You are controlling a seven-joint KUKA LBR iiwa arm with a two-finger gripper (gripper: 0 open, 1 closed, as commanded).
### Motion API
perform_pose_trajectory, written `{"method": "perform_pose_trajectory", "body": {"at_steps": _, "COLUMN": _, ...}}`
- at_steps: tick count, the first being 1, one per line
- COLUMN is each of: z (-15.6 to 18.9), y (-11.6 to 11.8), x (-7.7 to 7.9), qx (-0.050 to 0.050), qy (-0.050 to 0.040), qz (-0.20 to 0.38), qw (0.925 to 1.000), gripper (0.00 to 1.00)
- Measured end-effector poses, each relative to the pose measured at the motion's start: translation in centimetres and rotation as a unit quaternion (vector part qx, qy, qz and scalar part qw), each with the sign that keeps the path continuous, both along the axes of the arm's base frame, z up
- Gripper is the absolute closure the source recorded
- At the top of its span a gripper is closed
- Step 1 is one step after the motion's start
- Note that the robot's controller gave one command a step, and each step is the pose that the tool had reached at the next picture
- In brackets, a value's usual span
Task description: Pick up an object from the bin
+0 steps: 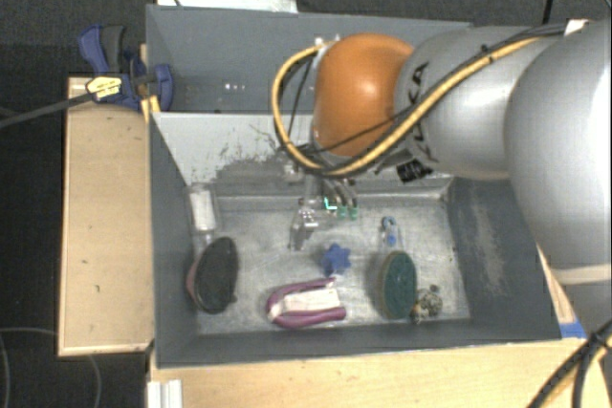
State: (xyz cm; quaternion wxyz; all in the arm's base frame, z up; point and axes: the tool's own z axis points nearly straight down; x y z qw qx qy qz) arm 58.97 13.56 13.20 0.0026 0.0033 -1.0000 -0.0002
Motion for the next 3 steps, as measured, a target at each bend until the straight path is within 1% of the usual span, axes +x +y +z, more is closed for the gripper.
{"method": "perform_pose_trajectory", "body": {"at_steps": 1, "z": -3.3, "y": -2.8, "x": -7.3, "qx": 0.001, "qy": -0.0039, "qz": 0.122, "qw": 0.9926, "gripper": 0.00}}
{"method": "perform_pose_trajectory", "body": {"at_steps": 2, "z": -5.3, "y": -6.3, "x": -4.6, "qx": 0.007, "qy": -0.0048, "qz": 0.086, "qw": 0.9962, "gripper": 0.00}}
{"method": "perform_pose_trajectory", "body": {"at_steps": 3, "z": -5.2, "y": -6.3, "x": -4.9, "qx": 0.005, "qy": 0.0020, "qz": 0.088, "qw": 0.9961, "gripper": 1.00}}
